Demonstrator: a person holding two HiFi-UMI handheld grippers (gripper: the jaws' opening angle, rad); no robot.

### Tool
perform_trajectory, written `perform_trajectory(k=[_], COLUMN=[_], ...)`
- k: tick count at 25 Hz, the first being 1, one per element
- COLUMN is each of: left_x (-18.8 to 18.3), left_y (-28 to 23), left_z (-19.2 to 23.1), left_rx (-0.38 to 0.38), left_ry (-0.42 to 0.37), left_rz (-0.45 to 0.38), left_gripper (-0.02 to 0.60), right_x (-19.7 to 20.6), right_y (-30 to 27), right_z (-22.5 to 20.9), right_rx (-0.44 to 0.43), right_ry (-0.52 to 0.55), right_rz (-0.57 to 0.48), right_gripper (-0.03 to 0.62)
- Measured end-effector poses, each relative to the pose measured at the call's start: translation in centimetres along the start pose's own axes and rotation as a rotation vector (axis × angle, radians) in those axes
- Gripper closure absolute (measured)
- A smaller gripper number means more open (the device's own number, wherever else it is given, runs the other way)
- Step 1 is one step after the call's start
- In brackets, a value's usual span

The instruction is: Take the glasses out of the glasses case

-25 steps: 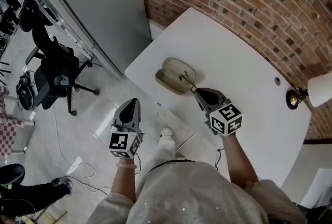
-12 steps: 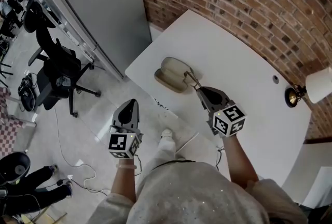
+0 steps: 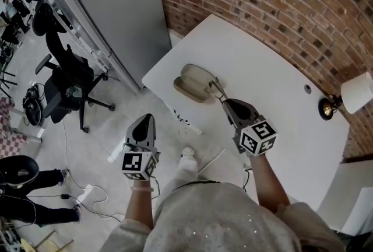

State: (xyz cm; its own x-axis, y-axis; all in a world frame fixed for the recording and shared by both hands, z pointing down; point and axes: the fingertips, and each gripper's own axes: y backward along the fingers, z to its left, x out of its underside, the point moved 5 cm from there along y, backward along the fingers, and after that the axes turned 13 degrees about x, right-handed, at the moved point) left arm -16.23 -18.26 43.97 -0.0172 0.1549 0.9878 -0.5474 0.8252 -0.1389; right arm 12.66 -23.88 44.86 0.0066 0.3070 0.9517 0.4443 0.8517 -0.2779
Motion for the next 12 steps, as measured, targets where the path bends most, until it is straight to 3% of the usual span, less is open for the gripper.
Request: perform_trajectory(k=[12], left_x=[0.0], left_y=[2.4], left_z=[-1.5], left_rx=[-0.024], left_ry=[-0.001], left_rz=[-0.020], left_gripper=[0.575], right_x=[0.1], right_y=[2.5], right_z=[0.5], right_rx=[0.005], right_ry=[-0.023], right_rz=[-0.044], right_gripper=[0.569])
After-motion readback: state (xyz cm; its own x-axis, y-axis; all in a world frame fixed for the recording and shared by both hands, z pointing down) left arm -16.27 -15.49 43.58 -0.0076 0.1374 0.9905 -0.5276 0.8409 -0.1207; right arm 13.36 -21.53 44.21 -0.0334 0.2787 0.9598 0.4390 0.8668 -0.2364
